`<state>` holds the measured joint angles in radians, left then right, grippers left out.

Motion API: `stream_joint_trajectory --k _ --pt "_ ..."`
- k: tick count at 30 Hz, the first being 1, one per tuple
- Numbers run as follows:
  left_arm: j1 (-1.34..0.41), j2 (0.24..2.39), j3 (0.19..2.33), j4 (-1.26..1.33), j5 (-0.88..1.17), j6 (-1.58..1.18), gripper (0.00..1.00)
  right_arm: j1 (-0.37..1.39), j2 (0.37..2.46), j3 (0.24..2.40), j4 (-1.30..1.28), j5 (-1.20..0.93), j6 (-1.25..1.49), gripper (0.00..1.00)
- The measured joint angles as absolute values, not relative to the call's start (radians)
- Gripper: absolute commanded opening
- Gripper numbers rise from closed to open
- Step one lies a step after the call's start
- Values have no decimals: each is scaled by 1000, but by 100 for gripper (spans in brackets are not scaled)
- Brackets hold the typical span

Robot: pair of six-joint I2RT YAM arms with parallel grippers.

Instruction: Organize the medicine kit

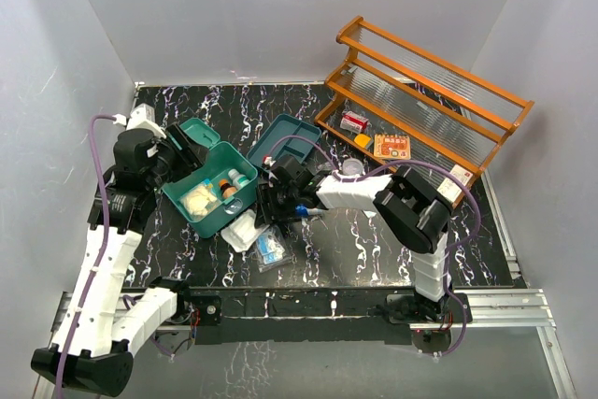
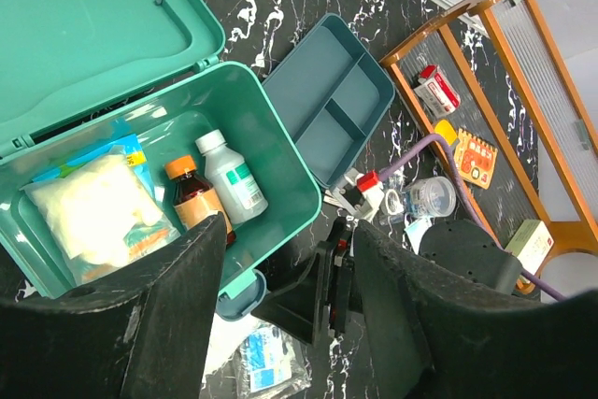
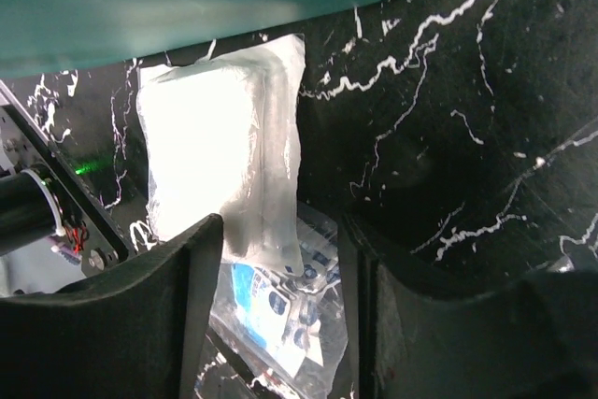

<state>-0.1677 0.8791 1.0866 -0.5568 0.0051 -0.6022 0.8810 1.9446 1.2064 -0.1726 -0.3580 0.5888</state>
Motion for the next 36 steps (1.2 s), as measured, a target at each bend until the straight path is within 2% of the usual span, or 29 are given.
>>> stream_joint_trajectory --k 6,15,16,24,29,31,36 --pt "-168 868 1087 -559 5 -602 56 881 1980 1222 -131 -385 632 38" --pt "-168 856 1087 -562 5 -603 56 881 1990 1223 -103 -386 684 1" --pt "-168 852 1087 -562 5 -603 56 881 1990 1221 -100 -382 686 0" --pt "-168 846 1084 -557 28 -602 58 881 1910 1149 -93 -282 677 0" --pt "-168 852 1066 -508 118 -597 64 860 1784 1098 -124 -220 619 0" --pt "-168 860 1053 -477 178 -594 69 842 1715 1076 -138 -210 584 0" --pt "-168 892 1024 -405 315 -572 92 772 1552 1066 -178 -228 461 0"
